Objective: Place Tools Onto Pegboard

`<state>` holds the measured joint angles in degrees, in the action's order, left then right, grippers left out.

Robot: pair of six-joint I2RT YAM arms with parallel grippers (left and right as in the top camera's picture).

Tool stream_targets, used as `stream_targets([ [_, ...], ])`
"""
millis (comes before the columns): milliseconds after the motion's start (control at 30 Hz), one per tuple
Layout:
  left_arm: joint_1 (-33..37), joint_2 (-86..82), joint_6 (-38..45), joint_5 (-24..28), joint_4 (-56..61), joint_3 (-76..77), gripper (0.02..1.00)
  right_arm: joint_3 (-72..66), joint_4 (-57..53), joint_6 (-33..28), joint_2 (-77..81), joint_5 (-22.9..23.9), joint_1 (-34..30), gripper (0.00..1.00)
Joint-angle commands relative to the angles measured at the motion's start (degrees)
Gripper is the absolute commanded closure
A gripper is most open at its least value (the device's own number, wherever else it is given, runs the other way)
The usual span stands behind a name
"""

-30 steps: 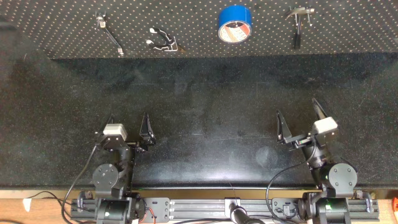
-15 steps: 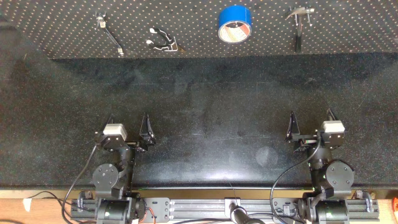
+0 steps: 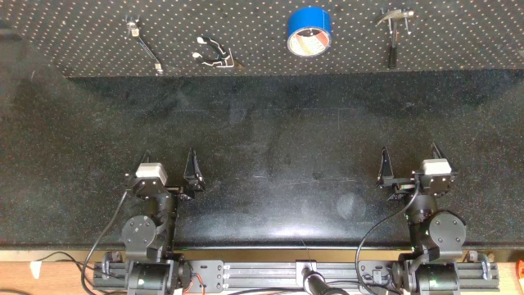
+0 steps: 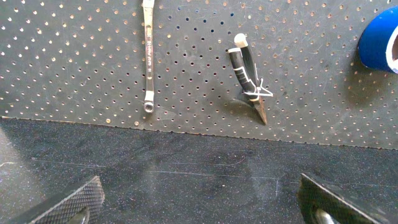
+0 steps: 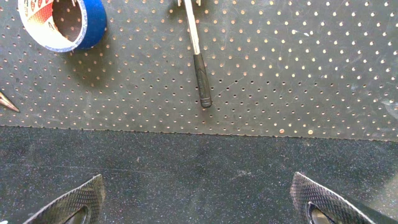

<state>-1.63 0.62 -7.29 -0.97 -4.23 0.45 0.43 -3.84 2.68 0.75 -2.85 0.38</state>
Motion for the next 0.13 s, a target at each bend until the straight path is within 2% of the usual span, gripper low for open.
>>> stream_targets([
  [33, -0.3, -0.4, 0.7, 0.4, -0.3, -0.1, 0.023, -0.2, -0.2, -0.6, -0.2, 0.8, -0.1, 0.025],
  [133, -0.3, -0.4, 0.7, 0.4, -0.3, -0.1, 0.023, -0.2, -0.2, -0.6, -0.2, 0.8, -0.1, 0.027],
])
